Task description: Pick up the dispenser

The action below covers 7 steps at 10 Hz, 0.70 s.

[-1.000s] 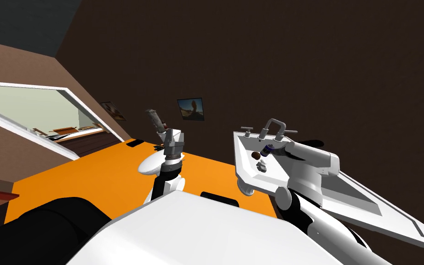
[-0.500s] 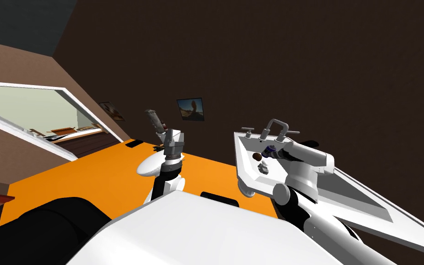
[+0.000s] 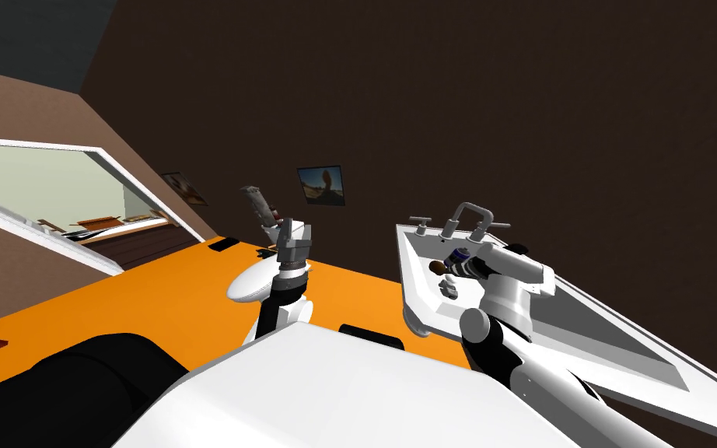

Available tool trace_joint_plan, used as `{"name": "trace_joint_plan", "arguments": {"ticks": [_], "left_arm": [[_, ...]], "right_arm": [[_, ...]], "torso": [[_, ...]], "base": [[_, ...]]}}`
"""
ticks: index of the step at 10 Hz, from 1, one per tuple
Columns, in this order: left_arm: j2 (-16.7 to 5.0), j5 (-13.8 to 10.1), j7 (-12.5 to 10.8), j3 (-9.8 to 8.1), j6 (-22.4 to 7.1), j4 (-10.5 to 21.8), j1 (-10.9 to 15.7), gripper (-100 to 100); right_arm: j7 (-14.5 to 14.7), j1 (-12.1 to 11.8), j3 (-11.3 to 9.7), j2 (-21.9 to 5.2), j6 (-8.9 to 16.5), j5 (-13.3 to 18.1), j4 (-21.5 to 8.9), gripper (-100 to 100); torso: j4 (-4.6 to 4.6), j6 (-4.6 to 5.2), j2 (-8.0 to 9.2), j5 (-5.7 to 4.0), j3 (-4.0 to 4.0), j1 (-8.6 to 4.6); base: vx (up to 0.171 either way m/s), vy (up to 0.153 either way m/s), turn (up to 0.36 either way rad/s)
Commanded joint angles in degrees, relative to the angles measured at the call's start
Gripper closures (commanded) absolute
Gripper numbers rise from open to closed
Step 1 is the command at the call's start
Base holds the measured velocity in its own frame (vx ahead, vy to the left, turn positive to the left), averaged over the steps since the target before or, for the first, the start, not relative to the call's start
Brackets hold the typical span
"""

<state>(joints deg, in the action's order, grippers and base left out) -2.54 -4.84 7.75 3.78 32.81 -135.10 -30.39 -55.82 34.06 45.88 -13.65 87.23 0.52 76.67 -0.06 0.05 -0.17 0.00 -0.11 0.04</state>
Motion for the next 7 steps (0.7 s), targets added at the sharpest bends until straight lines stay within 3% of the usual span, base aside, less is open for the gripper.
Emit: {"name": "trace_joint_plan", "arguments": {"ticks": [1, 7], "left_arm": [[0.00, 0.00, 0.00, 0.00, 0.00, 0.00, 0.00, 0], [0.00, 0.00, 0.00, 0.00, 0.00, 0.00, 0.01, 0]], "right_arm": [[-0.51, -0.31, 0.95, 0.17, 2.25, -0.17, -2.46, -100], [-0.96, -3.09, 2.11, 1.51, 4.73, 0.08, -6.13, -100]], "torso": [[0.00, 0.00, 0.00, 0.00, 0.00, 0.00], [0.03, -0.01, 0.14, -0.02, 0.08, -0.12]], "base": [[0.050, 0.008, -0.029], [0.022, -0.006, -0.015]]}}
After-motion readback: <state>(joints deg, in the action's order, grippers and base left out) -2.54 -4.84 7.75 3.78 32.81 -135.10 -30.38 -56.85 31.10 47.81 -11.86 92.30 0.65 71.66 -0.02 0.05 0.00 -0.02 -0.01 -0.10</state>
